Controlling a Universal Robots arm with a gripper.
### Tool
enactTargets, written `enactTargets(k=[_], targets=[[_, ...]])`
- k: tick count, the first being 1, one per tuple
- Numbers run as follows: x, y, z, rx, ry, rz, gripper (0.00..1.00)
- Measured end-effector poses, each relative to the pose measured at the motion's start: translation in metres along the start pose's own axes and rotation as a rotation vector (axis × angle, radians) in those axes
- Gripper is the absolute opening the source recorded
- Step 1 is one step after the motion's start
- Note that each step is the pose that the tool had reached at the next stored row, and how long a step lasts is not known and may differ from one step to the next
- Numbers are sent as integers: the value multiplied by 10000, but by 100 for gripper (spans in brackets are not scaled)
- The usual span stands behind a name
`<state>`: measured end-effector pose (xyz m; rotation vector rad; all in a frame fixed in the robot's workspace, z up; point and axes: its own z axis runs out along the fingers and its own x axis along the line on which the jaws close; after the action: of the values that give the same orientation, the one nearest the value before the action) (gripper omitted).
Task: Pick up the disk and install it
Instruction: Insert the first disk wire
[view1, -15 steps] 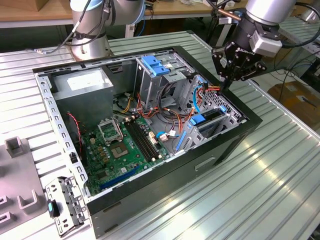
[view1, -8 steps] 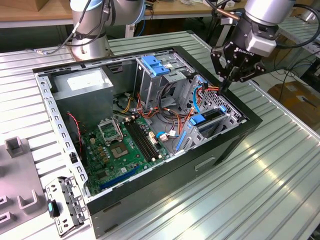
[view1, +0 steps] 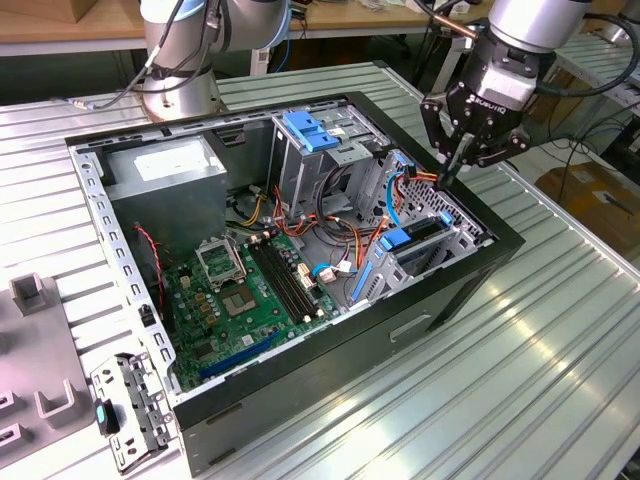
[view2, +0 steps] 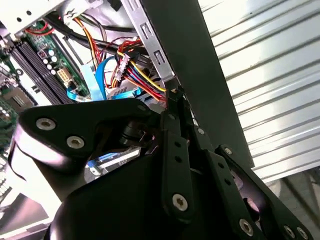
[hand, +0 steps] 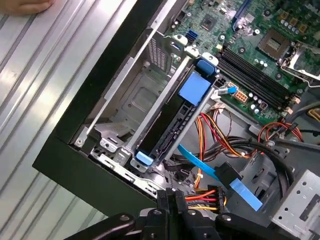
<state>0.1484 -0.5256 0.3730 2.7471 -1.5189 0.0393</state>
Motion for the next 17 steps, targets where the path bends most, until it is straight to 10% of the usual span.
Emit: enactTargets(k=[17], targets=[[0,0,18,-80,35,3497,16]])
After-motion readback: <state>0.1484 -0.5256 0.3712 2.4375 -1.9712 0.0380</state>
